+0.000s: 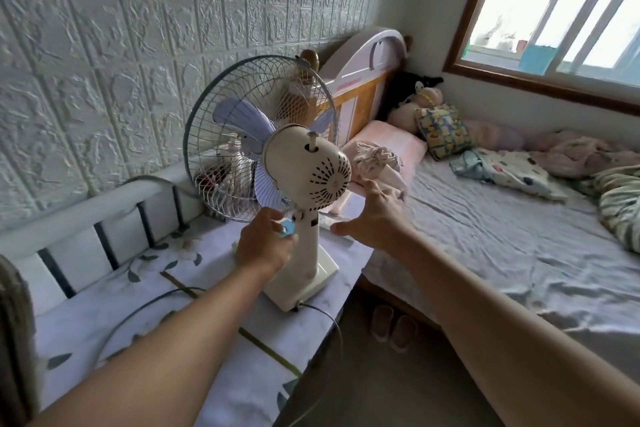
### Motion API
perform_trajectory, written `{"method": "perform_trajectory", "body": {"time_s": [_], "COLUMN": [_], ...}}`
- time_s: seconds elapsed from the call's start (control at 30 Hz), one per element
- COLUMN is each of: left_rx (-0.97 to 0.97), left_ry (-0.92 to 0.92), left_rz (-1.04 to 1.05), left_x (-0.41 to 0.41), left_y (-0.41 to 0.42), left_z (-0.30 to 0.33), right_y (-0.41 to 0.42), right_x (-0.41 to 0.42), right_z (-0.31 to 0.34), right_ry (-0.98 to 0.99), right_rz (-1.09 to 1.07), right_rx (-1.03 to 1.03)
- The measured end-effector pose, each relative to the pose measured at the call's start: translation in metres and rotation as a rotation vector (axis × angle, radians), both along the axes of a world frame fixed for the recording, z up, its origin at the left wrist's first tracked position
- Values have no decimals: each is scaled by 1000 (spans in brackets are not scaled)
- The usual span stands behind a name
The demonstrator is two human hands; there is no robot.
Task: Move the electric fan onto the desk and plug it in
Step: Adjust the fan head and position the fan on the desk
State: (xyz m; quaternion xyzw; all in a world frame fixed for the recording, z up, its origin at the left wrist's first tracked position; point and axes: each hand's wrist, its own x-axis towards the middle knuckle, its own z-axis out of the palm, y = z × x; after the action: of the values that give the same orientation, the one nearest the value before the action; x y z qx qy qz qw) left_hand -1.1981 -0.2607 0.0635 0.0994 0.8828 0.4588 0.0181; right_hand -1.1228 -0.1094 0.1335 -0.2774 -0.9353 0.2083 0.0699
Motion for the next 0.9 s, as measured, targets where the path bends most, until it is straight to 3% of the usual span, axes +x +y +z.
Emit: {"method": "perform_trajectory", "body": {"time_s": [0.3,0.63,0.73,0.9], "left_rx": [-87,121,240,68], "left_ry": [-110,-134,-221,-60], "left_rz": [196,418,433,505], "left_x": [14,-5,-15,-25], "left_y": [34,97,113,119], "left_z": [-32,-60,-71,-88], "right_y": [50,75,75,72], "right_x": [-22,-69,-81,-91], "right_z": [-56,-160,-189,-220], "right_ry": [-136,-278,-346,-383], "right_rz": [264,517,558,568], "right_rx": [-37,-101,-90,-62]}}
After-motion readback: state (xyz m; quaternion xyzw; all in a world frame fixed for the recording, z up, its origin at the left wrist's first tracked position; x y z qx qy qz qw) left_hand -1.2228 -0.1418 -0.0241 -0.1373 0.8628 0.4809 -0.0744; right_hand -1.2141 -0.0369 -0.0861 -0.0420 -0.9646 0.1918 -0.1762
